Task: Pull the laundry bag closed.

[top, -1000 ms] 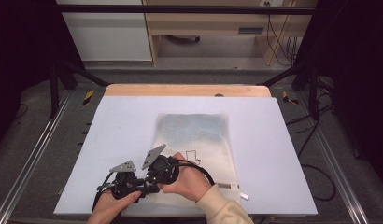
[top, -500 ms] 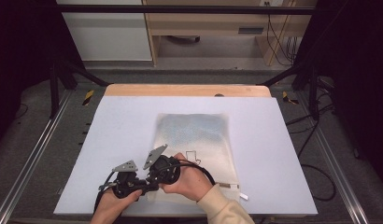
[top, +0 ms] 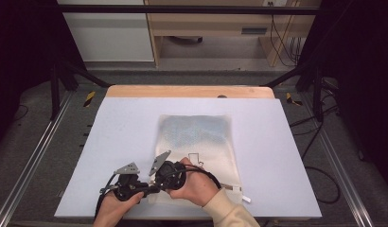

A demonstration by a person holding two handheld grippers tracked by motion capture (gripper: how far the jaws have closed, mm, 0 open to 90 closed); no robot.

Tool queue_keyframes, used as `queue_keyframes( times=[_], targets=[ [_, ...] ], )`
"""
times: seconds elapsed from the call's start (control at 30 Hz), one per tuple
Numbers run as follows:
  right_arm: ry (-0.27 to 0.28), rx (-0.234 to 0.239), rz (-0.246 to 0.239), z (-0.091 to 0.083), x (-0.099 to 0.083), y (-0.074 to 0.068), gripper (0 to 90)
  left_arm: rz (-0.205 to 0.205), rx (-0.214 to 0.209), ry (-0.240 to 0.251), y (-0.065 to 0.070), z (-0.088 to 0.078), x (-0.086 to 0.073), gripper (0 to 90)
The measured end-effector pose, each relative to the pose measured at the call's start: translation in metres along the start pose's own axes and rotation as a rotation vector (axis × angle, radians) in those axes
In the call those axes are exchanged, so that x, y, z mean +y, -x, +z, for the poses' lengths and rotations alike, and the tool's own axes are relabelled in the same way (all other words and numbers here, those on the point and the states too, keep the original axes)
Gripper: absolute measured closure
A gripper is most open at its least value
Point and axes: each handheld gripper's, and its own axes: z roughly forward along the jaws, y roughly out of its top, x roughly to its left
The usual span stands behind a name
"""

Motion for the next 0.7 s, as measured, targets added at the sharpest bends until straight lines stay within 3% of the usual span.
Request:
queue_keyframes(
  times=[0.23, 0.5, 0.7],
  targets=[
    [-0.036, -0.016, -0.002, -0.002, -0.002, 0.0, 82.3, -0.009, 0.002, 0.004, 0.0, -0.001, 0.0, 82.7],
    [-0.033, 0.004, 0.013, -0.004, -0.01, 0.002, 82.3, 0.004, 0.004, -0.003, 0.002, -0.001, 0.0, 82.8],
    [-0.052, -0.003, 0.016, -0.006, -0.015, 0.005, 82.3, -0.01, -0.005, 0.01, 0.001, -0.003, 0.001, 82.7]
  ],
)
